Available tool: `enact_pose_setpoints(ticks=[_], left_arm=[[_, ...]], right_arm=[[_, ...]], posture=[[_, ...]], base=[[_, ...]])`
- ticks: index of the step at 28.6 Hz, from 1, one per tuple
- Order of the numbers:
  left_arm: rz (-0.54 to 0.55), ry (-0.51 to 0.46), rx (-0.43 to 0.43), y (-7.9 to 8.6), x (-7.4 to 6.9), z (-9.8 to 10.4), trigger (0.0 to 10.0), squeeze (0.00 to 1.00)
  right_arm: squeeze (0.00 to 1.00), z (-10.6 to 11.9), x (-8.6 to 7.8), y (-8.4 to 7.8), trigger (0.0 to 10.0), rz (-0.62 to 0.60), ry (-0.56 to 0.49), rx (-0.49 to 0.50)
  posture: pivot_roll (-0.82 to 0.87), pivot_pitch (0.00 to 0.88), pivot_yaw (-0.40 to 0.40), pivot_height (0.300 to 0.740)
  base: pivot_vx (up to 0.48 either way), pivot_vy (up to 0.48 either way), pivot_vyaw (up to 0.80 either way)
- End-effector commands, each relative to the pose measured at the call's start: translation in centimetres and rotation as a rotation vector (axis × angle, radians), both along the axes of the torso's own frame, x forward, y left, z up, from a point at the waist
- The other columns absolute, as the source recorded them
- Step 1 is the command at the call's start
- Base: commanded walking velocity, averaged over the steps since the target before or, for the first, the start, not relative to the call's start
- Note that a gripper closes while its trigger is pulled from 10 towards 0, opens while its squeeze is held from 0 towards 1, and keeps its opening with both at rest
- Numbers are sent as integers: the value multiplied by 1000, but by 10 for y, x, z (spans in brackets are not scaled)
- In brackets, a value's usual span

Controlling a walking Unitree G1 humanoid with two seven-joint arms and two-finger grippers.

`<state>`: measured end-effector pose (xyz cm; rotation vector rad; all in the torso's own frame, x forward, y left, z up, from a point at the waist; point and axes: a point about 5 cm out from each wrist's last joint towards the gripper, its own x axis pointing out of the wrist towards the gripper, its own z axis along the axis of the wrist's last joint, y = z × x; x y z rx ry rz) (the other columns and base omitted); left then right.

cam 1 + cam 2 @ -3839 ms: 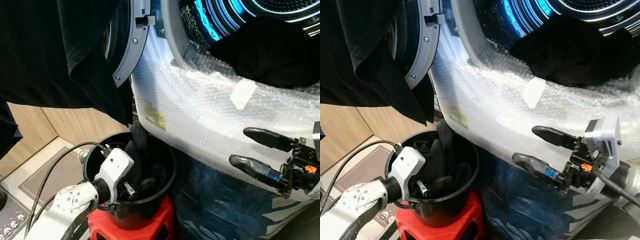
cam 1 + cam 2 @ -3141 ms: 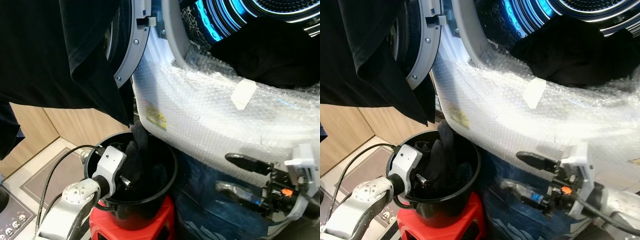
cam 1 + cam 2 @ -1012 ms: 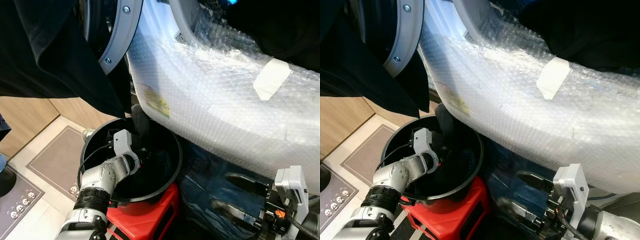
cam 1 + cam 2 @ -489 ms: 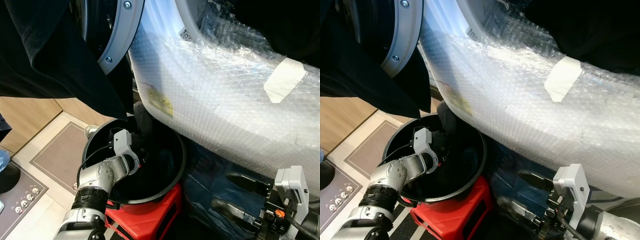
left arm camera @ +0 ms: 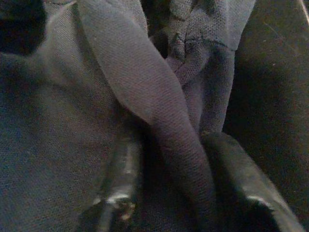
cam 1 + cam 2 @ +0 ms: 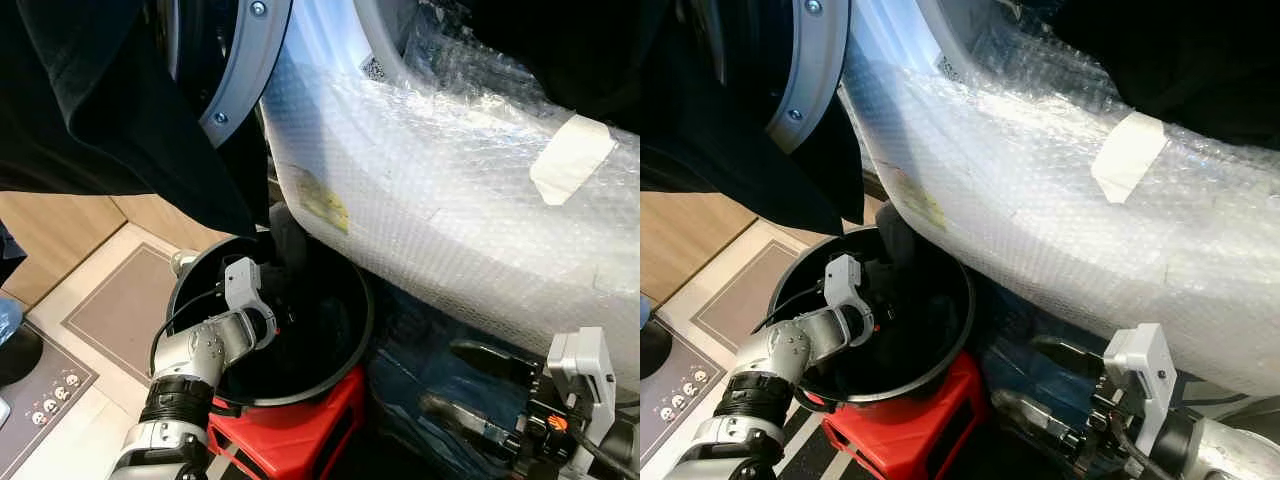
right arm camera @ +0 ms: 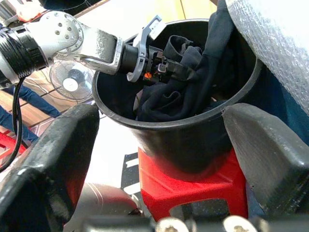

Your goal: Clothes washing

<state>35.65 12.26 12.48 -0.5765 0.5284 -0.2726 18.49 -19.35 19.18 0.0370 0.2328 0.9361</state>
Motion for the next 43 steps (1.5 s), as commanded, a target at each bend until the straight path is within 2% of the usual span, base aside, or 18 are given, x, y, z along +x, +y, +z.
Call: enact_pose_setpoints(ticks=[1, 13, 18, 22, 25, 31, 37, 43], left_arm=[[-10, 16, 6, 2, -3, -4, 0, 0], [-26, -11, 31, 2, -5, -1, 0, 0], [-66, -57, 54, 0, -9, 2, 0, 0], [-120, -151, 124, -5, -15, 7, 0, 0], [-135, -217, 135, -8, -20, 12, 0, 0], [-153, -266, 149, -11, -27, 17, 0, 0], [-231, -407, 259, -18, -40, 26, 0, 0], [-235, -432, 275, -18, -43, 28, 0, 0]], right_arm=[[0, -1, -1, 2, 10000, 8, 4, -5], [0, -2, 2, 4, 10000, 4, -4, -3], [0, -3, 5, 5, 10000, 4, -8, -1], [0, -2, 8, 7, 10000, 4, -19, 2], [0, -2, 11, 8, 10000, 5, -28, 5], [0, -2, 15, 9, 10000, 8, -37, 7], [0, -1, 20, 9, 10000, 17, -52, 7], [0, -1, 21, 10, 10000, 18, -53, 7]], posture=[[-134, 264, 68, 740], [-126, 254, 74, 740], [-118, 243, 76, 740], [-113, 236, 78, 740], [-105, 223, 80, 740], [-99, 211, 78, 740], [-92, 197, 71, 740], [-92, 197, 71, 740]], base=[[0, 0, 0], [0, 0, 0], [0, 0, 0], [0, 0, 0], [0, 0, 0], [0, 0, 0], [0, 0, 0], [0, 0, 0]])
